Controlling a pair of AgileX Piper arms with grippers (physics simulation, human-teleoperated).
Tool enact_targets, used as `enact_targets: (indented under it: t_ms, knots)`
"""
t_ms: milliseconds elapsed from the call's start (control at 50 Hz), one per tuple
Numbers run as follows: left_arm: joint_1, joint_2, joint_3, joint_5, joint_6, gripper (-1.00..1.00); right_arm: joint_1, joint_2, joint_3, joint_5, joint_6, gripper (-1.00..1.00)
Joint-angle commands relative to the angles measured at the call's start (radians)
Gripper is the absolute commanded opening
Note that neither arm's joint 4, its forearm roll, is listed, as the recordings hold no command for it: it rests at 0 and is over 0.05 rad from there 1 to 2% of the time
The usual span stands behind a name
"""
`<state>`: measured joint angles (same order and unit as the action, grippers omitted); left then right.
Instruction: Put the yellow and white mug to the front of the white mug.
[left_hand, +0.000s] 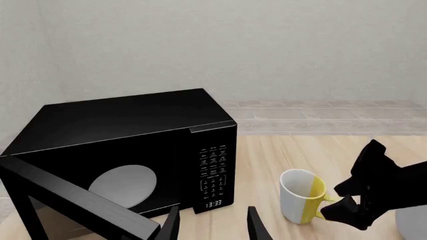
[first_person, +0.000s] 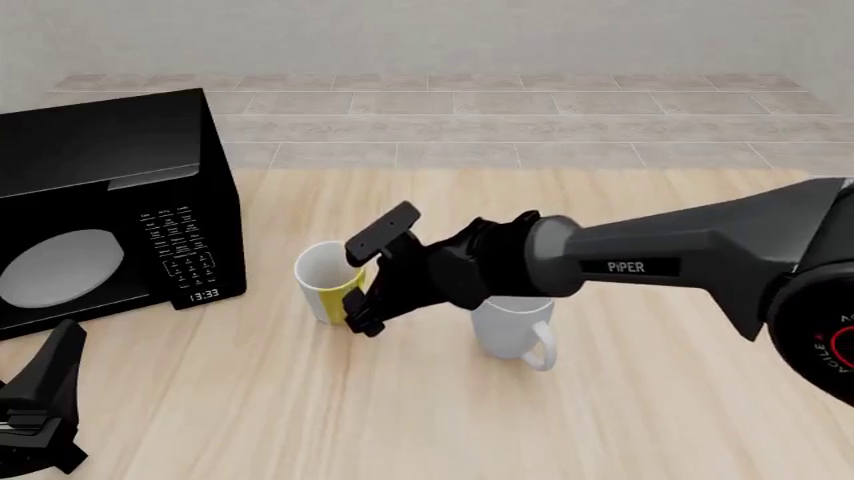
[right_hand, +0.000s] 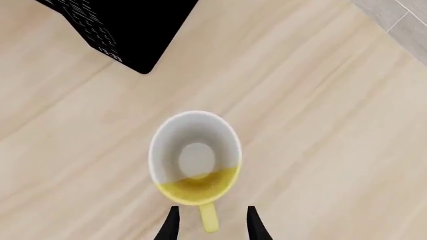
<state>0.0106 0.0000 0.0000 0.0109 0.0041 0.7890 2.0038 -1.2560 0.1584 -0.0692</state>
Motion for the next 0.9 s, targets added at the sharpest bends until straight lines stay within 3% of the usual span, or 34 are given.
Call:
enact_targets:
  t_ms: [20,360,380,900]
  knots:
    - [-0.001,0.0,0.0,-0.007,0.0,1.0,0.0,0.016,-0.004,0.002,0.004,1.0]
    - [-0.001,0.0,0.0,-0.007,0.0,1.0,-0.01,0.032,-0.01,0.005,0.008,1.0]
    - [-0.001,0.0,0.0,-0.007,0.0,1.0,-0.008,0.03,-0.009,0.004,0.009,-1.0]
    - [-0.001,0.0,0.0,-0.007,0.0,1.0,0.0,-0.107,0.014,0.07,-0.025,-1.0]
